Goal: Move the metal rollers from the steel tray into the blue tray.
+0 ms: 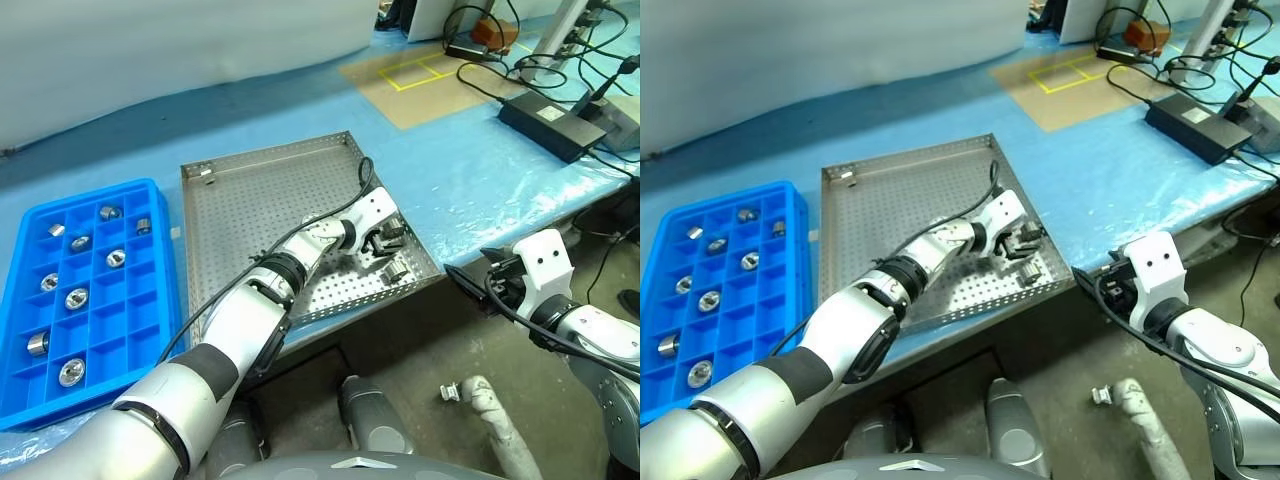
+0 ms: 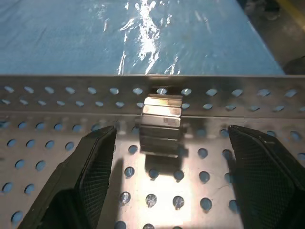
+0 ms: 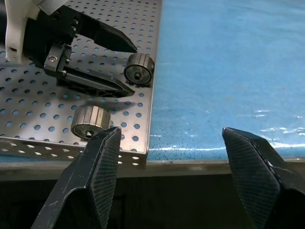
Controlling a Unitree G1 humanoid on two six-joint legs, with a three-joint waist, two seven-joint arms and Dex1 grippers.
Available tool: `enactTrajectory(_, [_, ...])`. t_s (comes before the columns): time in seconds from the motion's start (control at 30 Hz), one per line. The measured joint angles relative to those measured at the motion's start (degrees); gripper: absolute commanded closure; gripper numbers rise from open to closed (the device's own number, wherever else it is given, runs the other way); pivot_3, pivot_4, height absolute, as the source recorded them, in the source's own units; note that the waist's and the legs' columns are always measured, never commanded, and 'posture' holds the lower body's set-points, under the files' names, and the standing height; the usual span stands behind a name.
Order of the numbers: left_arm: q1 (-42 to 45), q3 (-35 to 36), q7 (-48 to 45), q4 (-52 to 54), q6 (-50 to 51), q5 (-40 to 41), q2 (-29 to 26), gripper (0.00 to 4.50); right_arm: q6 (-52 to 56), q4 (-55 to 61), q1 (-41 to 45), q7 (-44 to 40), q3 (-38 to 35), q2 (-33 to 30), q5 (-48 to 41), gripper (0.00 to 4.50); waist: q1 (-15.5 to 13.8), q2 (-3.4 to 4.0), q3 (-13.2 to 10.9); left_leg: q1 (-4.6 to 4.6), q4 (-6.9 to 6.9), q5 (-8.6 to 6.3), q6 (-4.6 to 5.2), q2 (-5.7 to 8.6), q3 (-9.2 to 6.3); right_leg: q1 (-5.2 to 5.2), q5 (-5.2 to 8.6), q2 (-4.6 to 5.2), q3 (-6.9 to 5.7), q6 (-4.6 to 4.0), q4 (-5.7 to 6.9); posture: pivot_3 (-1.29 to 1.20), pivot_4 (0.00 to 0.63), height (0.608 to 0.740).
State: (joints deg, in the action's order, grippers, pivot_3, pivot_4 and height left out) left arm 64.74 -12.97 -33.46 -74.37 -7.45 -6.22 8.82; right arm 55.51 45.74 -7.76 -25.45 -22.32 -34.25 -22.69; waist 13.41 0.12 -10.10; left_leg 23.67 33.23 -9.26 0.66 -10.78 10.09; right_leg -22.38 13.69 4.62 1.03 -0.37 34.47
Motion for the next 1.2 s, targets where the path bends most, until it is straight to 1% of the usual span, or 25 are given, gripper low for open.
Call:
enactTrajectory(0.17, [0.02,0.04,4.44,-0.79,1.28,-1.29,0.06,0.52,-1.21,-0.08,-1.16,0.88,0.04,0.08,0.34,0.94,1.35,0.00,0.00,0.20,0.07,-0.11,0.47,0.21,-0.04,0.01,0.07,0.48,-0.19,0.12,-0.17,-0.80,0.150,0.740])
enactTrajectory(0.33, [0.02,0.73,4.07,-0.82,1.28,-1.02,0.10,0.52,-1.88,-0.35,-1.32,1.86,0.64,0.64,0.67,0.94,2.31,0.01,0.01,0.35,0.07,-0.26,0.80,0.37,-0.10,0.31,-0.02,0.72,-0.86,0.27,-0.80,-0.79,0.150,0.740])
enactTrajectory(0.4, [0.02,1.54,3.74,-0.82,1.28,-0.69,0.10,0.52,-1.98,-0.40,-1.31,2.01,0.85,0.68,0.67,0.94,2.68,0.02,0.01,0.44,0.07,-0.35,0.98,0.48,-0.12,0.33,-0.02,0.85,-0.92,0.27,-0.94,-0.79,0.150,0.740])
enactTrajectory(0.5, [0.01,2.08,2.45,-0.81,1.16,-0.27,0.11,1.12,-2.18,-0.56,-1.30,2.07,0.96,0.68,0.68,0.94,3.21,0.02,0.01,0.49,0.08,-0.46,1.17,0.66,-0.13,0.33,-0.01,1.09,-0.94,0.29,-1.02,-0.79,0.150,0.740])
enactTrajectory(0.57, [0.01,2.32,1.47,-0.80,1.09,0.04,0.11,1.77,-2.42,-0.72,-1.31,2.09,0.99,0.68,0.70,0.94,3.34,0.02,0.01,0.49,0.07,-0.50,1.25,0.79,-0.13,0.34,0.00,1.31,-0.95,0.31,-1.03,-0.79,0.150,0.740])
enactTrajectory(0.73, [0.01,2.53,1.33,-0.80,1.09,0.09,0.12,1.77,-2.53,-0.76,-1.49,2.15,1.35,0.68,0.76,0.94,3.43,0.02,0.01,0.49,0.18,-0.59,1.52,1.07,-0.17,0.46,0.03,1.66,-0.98,0.36,-1.06,-0.79,0.150,0.740])
enactTrajectory(0.97, [0.00,2.59,0.65,-0.79,1.13,0.10,0.13,1.77,-2.53,-0.76,-1.99,2.74,2.38,0.68,0.79,0.94,3.82,0.02,0.01,0.50,0.35,-0.73,1.75,1.14,-0.22,0.69,0.03,1.70,-0.99,0.36,-1.26,-0.80,0.150,0.740])
enactTrajectory(1.13, [-0.03,3.11,0.09,-0.75,1.06,0.47,0.17,1.77,-2.53,-0.76,-2.30,3.10,2.38,0.68,0.79,0.94,4.71,0.02,0.01,0.52,0.36,-0.76,1.80,1.14,-0.22,0.75,0.03,1.71,-1.04,0.36,-1.37,-0.80,0.150,0.740])
enactTrajectory(1.2, [-0.04,3.41,-0.06,-0.73,1.02,0.51,0.18,2.14,-2.53,-0.76,-2.46,3.14,2.38,0.68,0.79,0.94,4.88,0.02,0.01,0.52,0.36,-0.76,1.81,1.13,-0.22,0.75,0.03,1.71,-1.04,0.37,-1.37,-0.80,0.150,0.740])
